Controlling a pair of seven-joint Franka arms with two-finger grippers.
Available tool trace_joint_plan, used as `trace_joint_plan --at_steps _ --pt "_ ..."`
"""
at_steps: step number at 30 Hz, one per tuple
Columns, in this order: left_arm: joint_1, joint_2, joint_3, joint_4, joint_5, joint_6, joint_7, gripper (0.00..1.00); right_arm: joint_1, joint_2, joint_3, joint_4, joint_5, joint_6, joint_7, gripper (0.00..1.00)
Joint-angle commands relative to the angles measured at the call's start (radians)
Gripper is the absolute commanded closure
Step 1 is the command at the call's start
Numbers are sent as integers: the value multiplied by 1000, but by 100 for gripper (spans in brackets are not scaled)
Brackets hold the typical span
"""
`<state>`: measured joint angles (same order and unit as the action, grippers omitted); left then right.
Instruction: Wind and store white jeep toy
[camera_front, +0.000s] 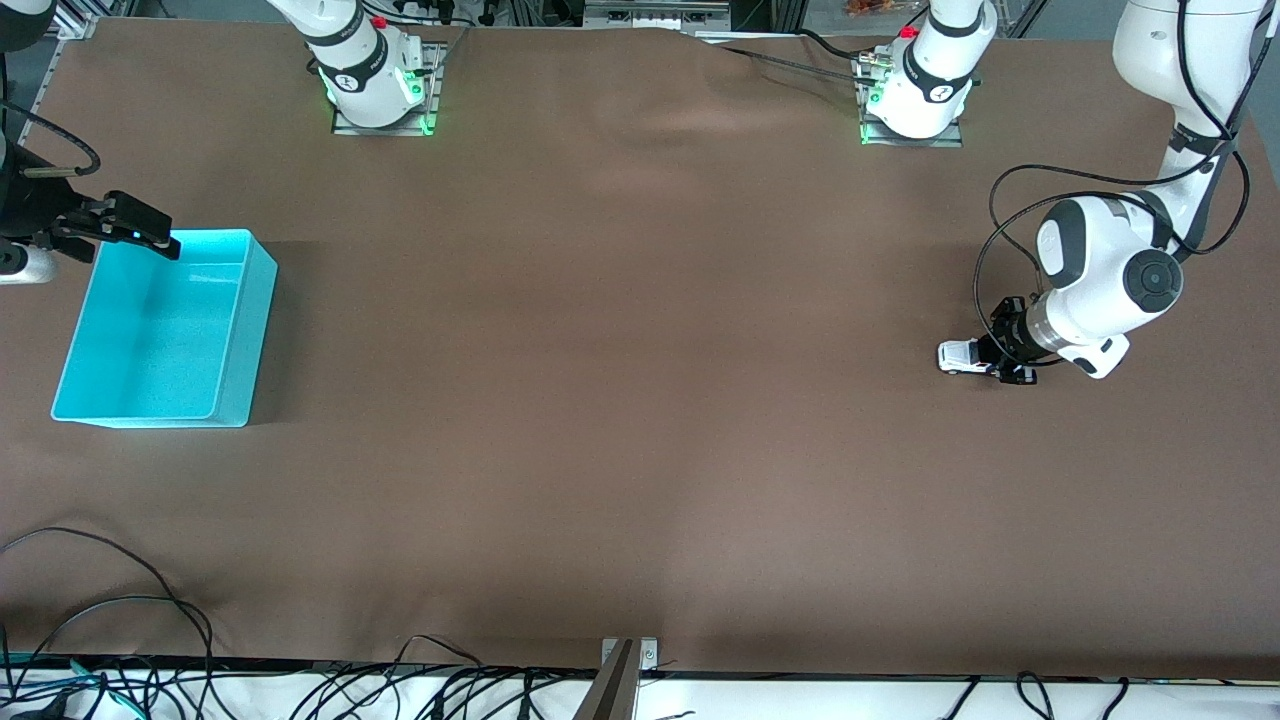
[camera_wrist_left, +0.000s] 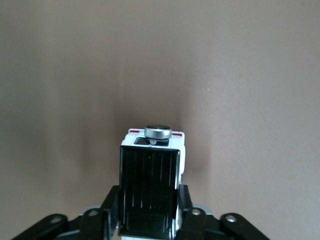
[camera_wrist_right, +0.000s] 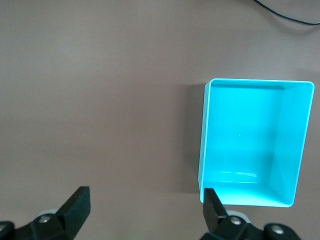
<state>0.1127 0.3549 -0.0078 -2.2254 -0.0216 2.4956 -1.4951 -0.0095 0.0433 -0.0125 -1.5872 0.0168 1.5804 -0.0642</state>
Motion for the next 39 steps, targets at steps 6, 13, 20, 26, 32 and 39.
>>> trace_joint_plan --at_steps 6,13,20,26,32,39 --pt "-21 -54 -46 23 -15 -55 -94 67 -6 1 3 12 -5 -10 0 0" --pt "-24 -54 -129 21 -14 -54 -214 67 -4 1 5 15 -6 -7 0 0" --pt "-70 -24 -138 18 -14 -35 -254 67 -4 0 6 15 -5 -5 -2 0" --pt "-93 -7 -138 7 -6 -1 -257 67 -6 1 6 15 -5 -5 -3 0" --pt "-94 16 -139 7 51 11 -284 67 -6 1 6 15 -5 -3 -3 0" --pt "-90 33 -138 9 75 22 -300 67 -6 1 6 15 -5 -5 -2 0"
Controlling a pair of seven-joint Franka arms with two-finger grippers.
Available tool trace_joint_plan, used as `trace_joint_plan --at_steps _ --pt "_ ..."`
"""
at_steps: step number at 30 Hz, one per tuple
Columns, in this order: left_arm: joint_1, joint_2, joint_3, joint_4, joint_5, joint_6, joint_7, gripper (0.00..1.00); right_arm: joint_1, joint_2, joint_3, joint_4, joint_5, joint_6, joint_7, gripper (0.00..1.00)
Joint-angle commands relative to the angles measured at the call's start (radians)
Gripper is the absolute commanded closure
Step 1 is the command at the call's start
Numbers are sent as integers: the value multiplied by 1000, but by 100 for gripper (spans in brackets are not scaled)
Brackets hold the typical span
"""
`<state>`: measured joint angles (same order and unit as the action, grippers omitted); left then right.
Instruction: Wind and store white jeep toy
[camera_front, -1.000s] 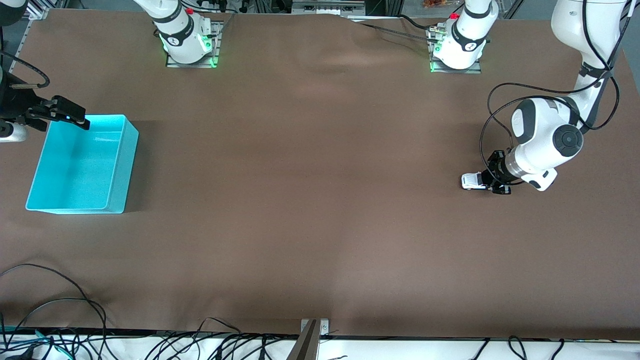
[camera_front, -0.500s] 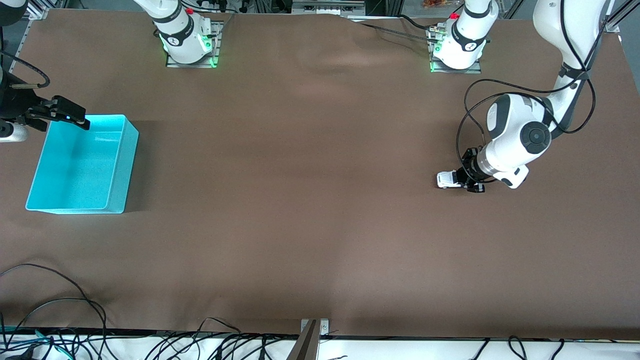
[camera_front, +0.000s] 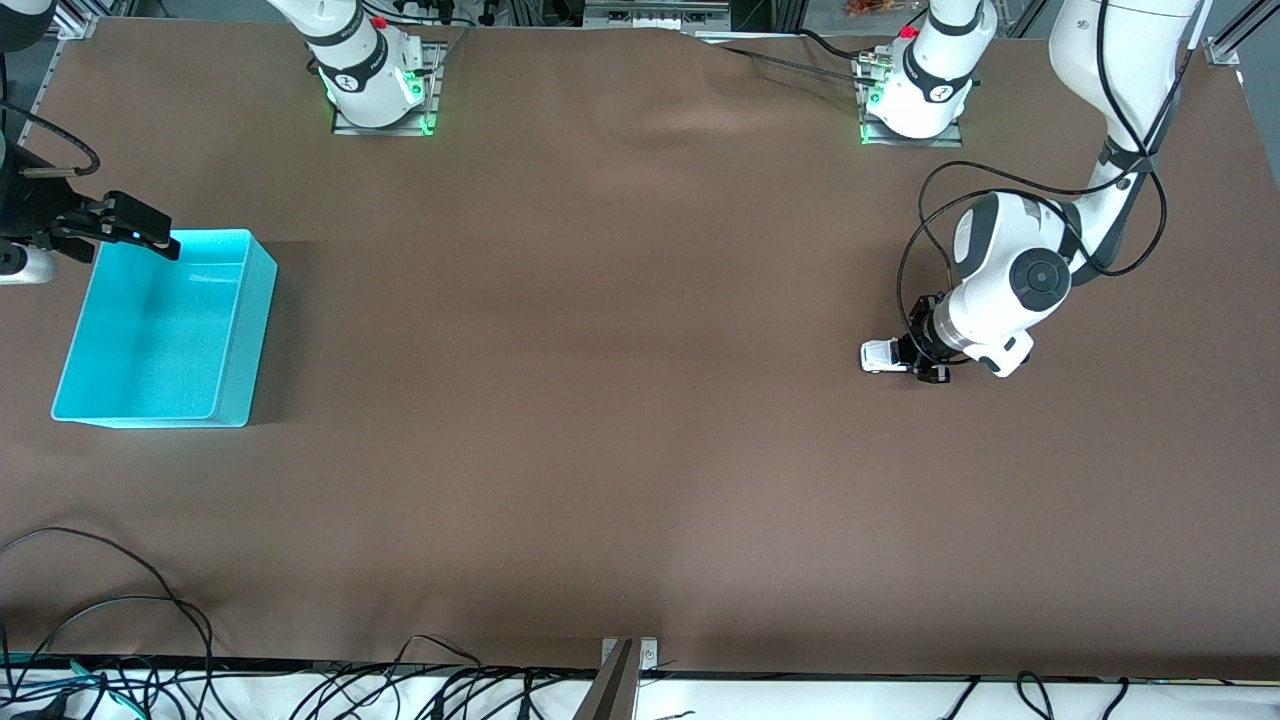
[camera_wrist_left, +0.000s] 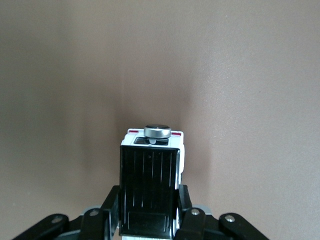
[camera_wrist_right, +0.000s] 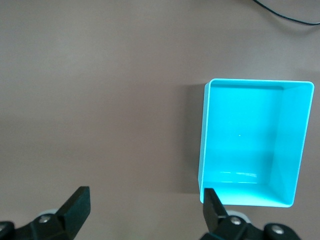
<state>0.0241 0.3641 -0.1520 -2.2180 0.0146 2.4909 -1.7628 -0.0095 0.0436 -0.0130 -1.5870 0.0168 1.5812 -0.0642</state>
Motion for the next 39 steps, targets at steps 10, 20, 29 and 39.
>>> trace_joint_plan --at_steps 10,20,29,39 --pt "25 35 12 1 85 26 -30 67 -4 -1 7 15 -6 -7 -6 0" --pt "80 50 12 9 146 26 -21 67 -4 -2 7 15 -5 -10 -6 0" --pt "143 55 9 11 218 28 -18 67 -4 -2 7 13 -5 -10 -9 0" --pt "200 67 9 12 284 46 8 67 -4 -4 8 13 -5 -20 -14 0"
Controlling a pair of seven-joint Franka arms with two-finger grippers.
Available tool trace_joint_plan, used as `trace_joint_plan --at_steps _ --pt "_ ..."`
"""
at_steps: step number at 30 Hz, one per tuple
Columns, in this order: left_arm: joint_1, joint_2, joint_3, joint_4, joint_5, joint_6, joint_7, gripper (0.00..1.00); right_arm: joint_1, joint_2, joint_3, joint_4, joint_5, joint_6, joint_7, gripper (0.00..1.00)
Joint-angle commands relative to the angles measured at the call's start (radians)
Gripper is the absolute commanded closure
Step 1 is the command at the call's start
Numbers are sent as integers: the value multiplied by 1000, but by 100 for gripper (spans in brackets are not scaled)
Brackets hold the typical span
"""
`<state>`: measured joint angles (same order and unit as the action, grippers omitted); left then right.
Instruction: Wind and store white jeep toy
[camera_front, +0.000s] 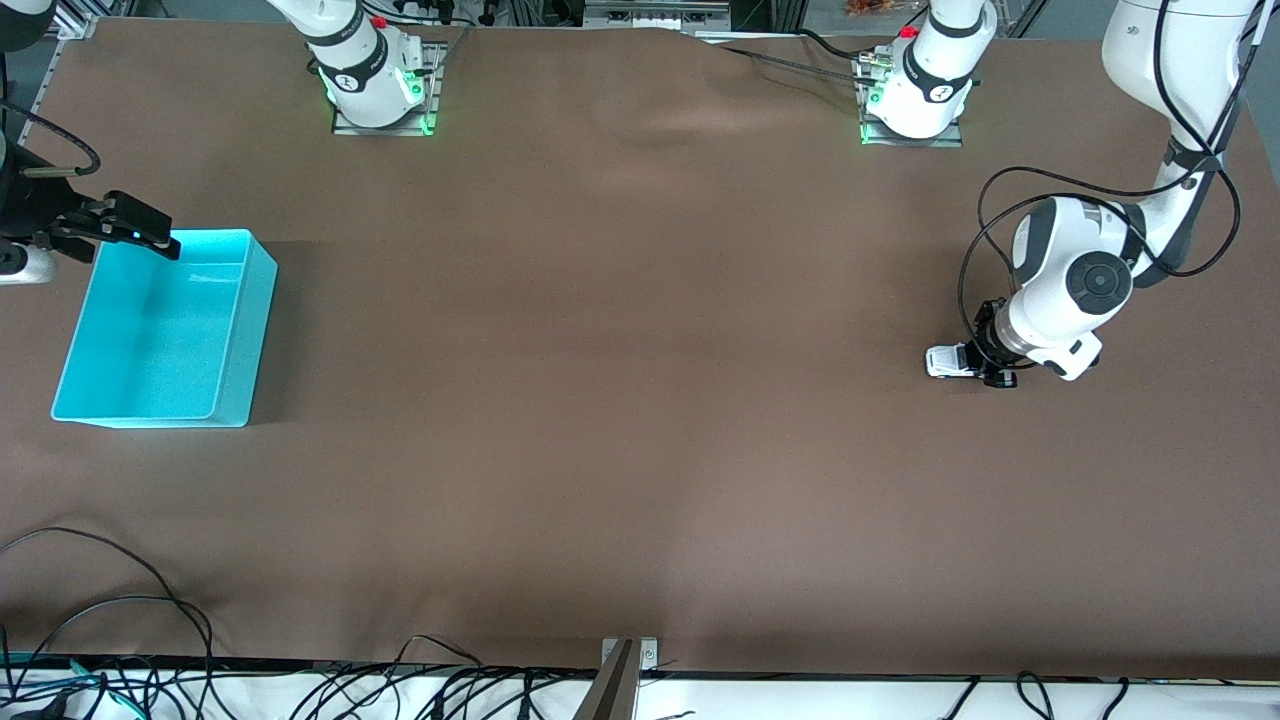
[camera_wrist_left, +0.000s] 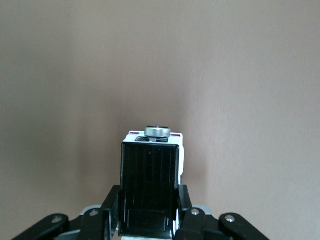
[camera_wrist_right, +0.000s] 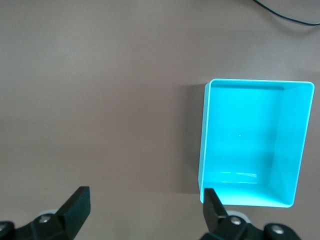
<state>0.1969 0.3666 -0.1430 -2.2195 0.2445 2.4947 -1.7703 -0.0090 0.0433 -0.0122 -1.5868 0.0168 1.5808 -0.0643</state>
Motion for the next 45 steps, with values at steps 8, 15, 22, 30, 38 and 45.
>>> trace_joint_plan --at_steps 8,15,22,30,38,45 --pt "95 64 0 14 59 43 127 67 -5 -3 8 13 -8 -19 -14 0" --pt "131 66 0 15 59 44 198 66 -5 -3 8 13 -9 -15 -14 0" --pt "171 72 0 15 61 62 262 56 -5 -2 8 15 -9 -13 -15 0" --pt "173 66 0 26 59 59 278 0 -5 -3 8 15 -8 -13 -15 0" --pt "173 41 -1 79 58 -9 273 0 -5 -2 6 15 -8 -13 -15 0" --pt "173 -12 -9 139 47 -151 276 0 -5 -2 8 15 -8 -12 -15 0"
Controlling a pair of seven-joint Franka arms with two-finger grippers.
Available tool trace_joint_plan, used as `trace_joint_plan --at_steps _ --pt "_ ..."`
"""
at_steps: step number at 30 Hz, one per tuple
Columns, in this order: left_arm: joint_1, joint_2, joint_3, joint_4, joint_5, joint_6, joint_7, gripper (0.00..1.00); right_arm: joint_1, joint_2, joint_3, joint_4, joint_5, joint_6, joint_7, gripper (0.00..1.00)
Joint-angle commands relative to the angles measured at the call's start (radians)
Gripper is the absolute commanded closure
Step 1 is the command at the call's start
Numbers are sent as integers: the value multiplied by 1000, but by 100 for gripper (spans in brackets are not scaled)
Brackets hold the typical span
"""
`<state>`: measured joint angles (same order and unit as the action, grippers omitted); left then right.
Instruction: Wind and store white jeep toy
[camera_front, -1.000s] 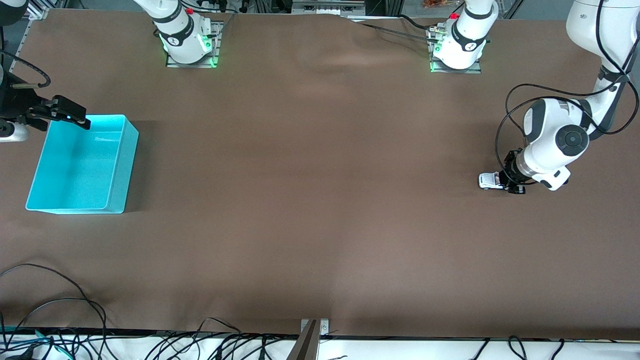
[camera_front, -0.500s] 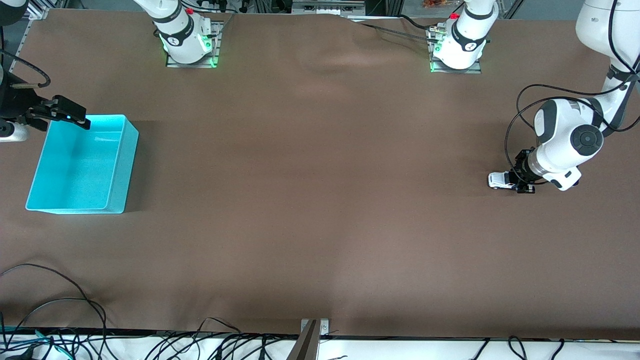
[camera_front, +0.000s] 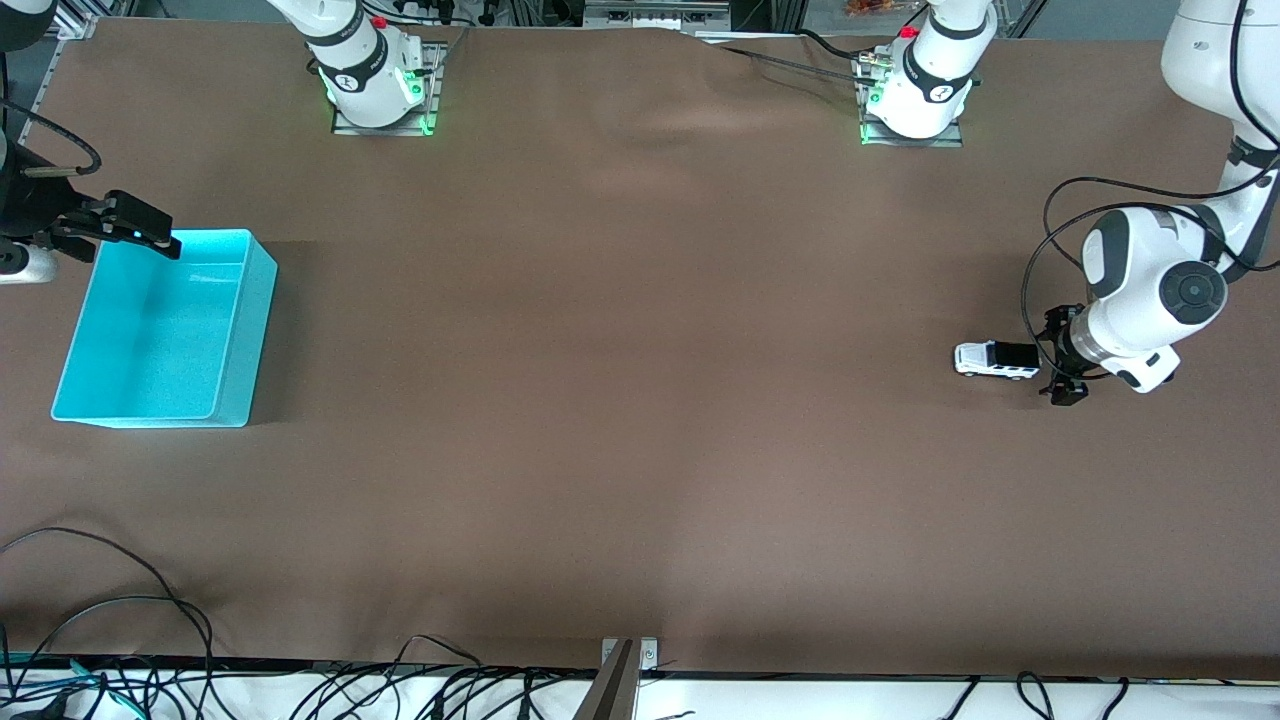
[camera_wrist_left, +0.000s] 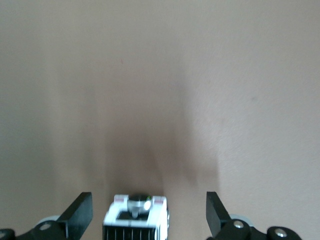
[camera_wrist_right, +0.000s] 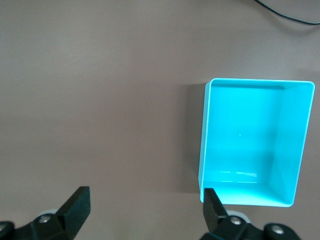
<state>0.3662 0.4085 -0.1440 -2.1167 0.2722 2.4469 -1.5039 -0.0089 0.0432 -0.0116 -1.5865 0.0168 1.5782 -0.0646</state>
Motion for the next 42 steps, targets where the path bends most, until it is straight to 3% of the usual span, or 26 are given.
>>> trace_joint_plan --at_steps 1,11,17,28,42 --pt "3 -68 -8 37 19 -115 10 0 -5 -3 7 14 -8 -10 -15 0" --pt "0 -203 -45 38 19 -154 20 0 -5 -2 7 14 -8 -9 -15 0" --pt "-3 -249 -58 47 16 -184 183 0 -5 -2 7 14 -8 -10 -15 0" --pt "-4 -255 -78 241 -57 -387 543 0 -5 -2 7 14 -8 -10 -15 0" --pt "-9 -252 -81 409 -120 -569 1079 0 -5 -2 7 13 -9 -10 -15 0"
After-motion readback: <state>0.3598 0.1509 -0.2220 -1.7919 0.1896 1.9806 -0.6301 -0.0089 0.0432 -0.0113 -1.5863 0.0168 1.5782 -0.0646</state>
